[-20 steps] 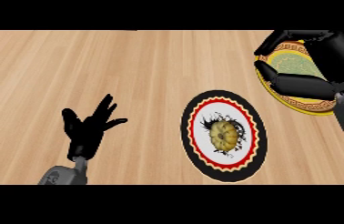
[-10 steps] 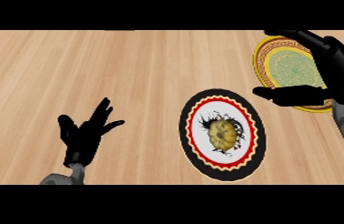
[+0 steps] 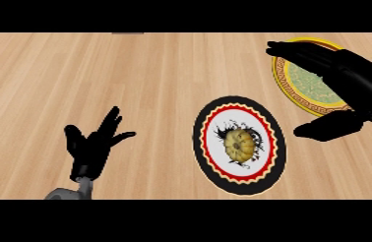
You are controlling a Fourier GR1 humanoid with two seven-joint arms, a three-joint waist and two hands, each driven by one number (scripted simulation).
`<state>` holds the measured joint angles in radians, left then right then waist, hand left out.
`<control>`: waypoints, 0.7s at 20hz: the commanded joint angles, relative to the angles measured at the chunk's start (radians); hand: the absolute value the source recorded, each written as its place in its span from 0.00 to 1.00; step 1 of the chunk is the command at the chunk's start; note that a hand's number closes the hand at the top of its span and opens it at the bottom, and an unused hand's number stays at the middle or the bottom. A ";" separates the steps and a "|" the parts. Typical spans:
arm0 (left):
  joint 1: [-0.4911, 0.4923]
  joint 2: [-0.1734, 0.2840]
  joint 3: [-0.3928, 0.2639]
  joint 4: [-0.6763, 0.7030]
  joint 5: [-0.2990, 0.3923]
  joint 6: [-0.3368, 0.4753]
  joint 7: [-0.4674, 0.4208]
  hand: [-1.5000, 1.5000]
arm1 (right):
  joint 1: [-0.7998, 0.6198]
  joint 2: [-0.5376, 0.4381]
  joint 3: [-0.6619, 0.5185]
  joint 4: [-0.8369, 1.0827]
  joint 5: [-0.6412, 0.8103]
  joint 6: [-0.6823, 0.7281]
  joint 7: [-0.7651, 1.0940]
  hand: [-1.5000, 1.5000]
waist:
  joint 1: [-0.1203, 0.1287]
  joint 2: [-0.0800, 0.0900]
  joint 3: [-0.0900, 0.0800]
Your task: Pick the squash from the plate and place it in the plate
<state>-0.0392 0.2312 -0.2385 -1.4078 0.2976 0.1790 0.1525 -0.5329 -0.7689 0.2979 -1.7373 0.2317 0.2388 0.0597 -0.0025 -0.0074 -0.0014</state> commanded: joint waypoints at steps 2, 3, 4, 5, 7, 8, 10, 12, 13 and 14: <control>0.065 0.012 -0.010 -0.018 -0.028 0.019 0.005 0.50 | -0.017 -0.038 0.112 -0.145 0.060 0.148 0.210 0.00 | 0.004 -0.001 -0.001; 0.043 0.026 0.009 -0.015 -0.016 0.004 0.021 0.50 | -0.019 0.004 0.149 -0.175 0.106 0.130 0.270 0.00 | 0.005 0.002 0.000; 0.009 0.036 0.024 0.000 -0.004 -0.011 0.044 0.50 | -0.020 0.010 0.168 -0.177 0.123 0.151 0.301 0.00 | 0.003 0.004 0.000; 0.026 0.002 0.006 0.017 -0.025 0.008 0.005 0.50 | 0.003 0.010 0.187 -0.175 0.165 0.150 0.305 0.00 | 0.002 0.005 0.000; 0.040 0.006 0.011 0.034 -0.021 -0.017 -0.005 0.50 | -0.015 0.052 0.210 -0.200 0.187 0.185 0.382 0.00 | 0.005 0.006 0.000; -0.011 -0.026 -0.013 0.038 -0.056 0.041 0.047 0.50 | -0.038 0.088 0.228 -0.217 0.176 0.217 0.456 0.00 | 0.002 0.006 0.000; 0.041 -0.012 0.016 0.065 -0.046 -0.006 -0.045 0.50 | 0.020 0.112 0.243 -0.226 0.231 0.205 0.452 0.00 | 0.003 0.007 0.001; 0.082 -0.015 -0.015 -0.020 -0.056 0.006 -0.004 0.50 | -0.011 0.194 0.294 -0.167 0.311 0.191 0.488 0.00 | 0.013 0.007 0.001; 0.044 0.004 0.011 -0.014 -0.032 -0.023 0.033 0.50 | 0.040 0.187 0.307 -0.253 0.331 0.208 0.524 0.00 | 0.004 0.006 0.001; 0.047 -0.007 -0.004 -0.052 -0.044 0.002 0.050 0.50 | 0.041 0.172 0.313 -0.125 0.389 0.167 0.410 0.00 | 0.011 0.008 0.002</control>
<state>-0.0286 0.1912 -0.2580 -1.4386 0.2799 0.1633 0.1656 -0.5157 -0.6332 0.5641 -1.9259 0.5102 0.4185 0.4909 -0.0015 -0.0028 -0.0034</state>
